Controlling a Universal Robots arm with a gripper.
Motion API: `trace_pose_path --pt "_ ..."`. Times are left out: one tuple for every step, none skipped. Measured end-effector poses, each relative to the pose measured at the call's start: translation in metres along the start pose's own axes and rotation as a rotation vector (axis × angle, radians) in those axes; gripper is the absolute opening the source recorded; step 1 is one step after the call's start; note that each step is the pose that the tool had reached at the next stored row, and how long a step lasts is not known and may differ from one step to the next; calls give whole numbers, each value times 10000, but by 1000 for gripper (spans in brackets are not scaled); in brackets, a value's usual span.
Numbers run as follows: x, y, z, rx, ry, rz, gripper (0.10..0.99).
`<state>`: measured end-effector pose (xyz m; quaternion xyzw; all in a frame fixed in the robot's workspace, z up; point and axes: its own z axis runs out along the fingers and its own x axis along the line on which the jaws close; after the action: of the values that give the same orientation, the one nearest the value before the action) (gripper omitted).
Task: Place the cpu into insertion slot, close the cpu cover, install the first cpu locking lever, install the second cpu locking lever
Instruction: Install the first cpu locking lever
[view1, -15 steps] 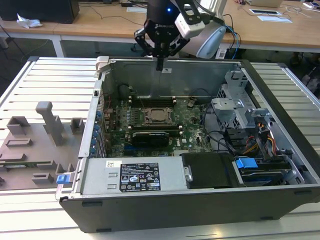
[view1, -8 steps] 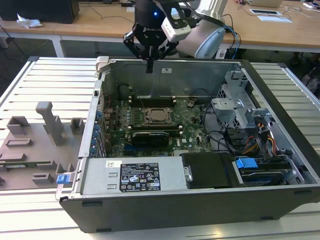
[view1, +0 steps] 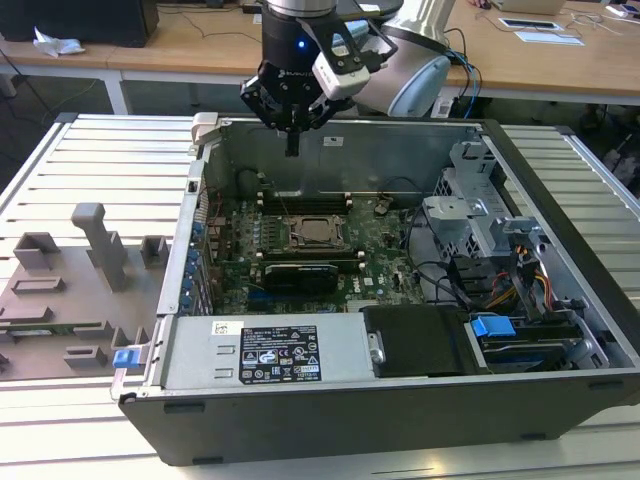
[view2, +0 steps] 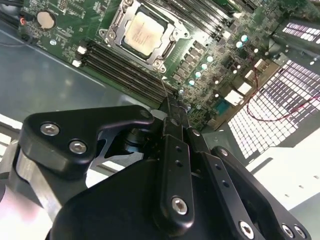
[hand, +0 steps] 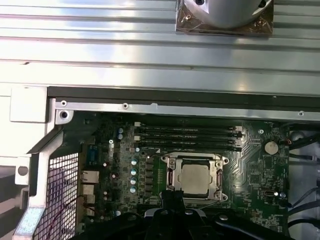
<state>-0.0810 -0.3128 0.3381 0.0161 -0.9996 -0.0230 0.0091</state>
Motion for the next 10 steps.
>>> trace_pose_path --pt "9 2 23 -2 -6 113 106" --pt "18 3 45 -3 -10 227 106" --pt "25 5 70 -5 -15 336 106" --pt "27 8 87 -6 -19 410 106" --pt "34 10 103 -7 -22 474 106" --pt "42 13 118 -9 -24 510 106" --pt "54 16 139 -9 -25 542 106" --pt "68 20 158 -9 -27 560 106" --pt "108 28 193 -9 -26 572 106" --pt "153 34 226 -9 -27 576 106"
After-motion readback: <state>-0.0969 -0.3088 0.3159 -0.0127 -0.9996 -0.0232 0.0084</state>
